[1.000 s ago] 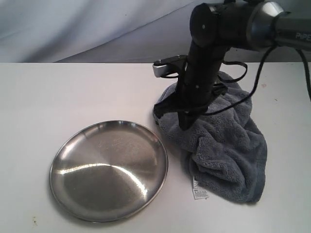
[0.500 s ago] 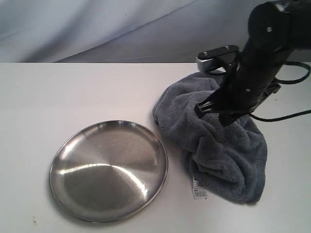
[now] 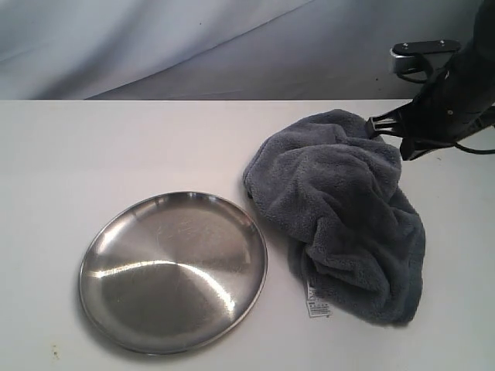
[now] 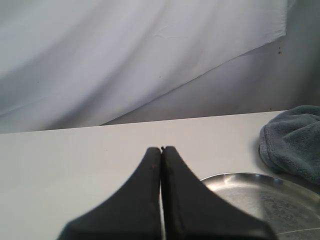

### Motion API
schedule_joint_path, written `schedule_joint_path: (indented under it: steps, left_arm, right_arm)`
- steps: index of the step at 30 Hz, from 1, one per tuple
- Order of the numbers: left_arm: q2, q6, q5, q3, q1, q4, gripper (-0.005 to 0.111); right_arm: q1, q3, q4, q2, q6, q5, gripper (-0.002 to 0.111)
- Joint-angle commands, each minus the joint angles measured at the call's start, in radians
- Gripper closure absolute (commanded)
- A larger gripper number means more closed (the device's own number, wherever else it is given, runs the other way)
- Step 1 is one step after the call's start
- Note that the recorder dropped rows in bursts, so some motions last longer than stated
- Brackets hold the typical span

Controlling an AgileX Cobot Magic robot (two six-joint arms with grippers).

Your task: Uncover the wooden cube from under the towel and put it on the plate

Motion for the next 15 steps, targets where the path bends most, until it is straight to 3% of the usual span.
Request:
schedule_joint_path:
  steps: [1, 7, 15]
  left_arm:
    - [-0.004, -0.003, 0.001, 0.004, -0.007, -0.002, 0.107]
    - [-0.004, -0.003, 0.001, 0.004, -0.007, -0.002, 0.107]
    - [-0.004, -0.003, 0.001, 0.004, -0.007, -0.002, 0.107]
  right_arm:
    - [-0.007, -0.136, 0.009, 0.095, 0.004, 0.009, 0.108]
    - [0.030, -0.342, 0.024, 0.226, 0.007, 0.084, 0.108]
    - [0.159, -0.465, 0.031, 0.287, 0.005, 0.106, 0.108]
